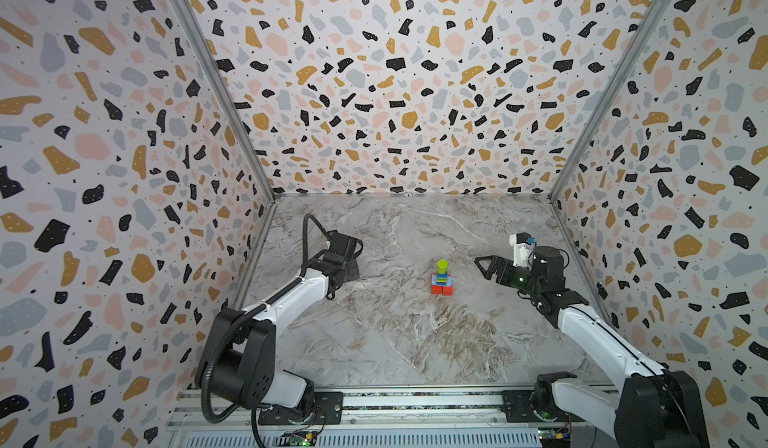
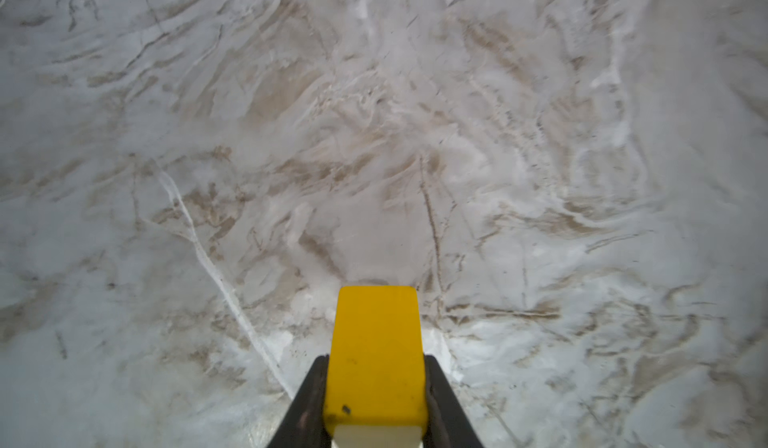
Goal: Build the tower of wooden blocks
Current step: 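Close the left gripper on the yellow wedge block, then lift the yellow wedge and carry it over the stack with the left gripper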
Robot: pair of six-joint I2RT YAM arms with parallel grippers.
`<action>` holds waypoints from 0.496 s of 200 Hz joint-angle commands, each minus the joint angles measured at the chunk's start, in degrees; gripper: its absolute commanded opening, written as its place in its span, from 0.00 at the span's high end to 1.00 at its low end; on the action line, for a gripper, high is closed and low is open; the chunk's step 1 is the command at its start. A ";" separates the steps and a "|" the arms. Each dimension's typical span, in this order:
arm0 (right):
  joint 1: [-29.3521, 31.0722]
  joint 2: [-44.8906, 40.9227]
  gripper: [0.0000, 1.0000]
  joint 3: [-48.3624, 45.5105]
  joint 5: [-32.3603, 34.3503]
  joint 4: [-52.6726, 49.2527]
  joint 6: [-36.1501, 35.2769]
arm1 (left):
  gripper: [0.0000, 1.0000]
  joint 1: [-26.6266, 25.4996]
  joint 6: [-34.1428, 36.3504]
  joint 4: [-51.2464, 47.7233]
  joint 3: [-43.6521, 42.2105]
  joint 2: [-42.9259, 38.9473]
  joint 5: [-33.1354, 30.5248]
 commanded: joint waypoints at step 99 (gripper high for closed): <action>0.14 -0.30 0.01 -0.40 -0.75 1.64 1.10 | 0.81 -19.27 7.92 -23.46 34.01 5.12 2.88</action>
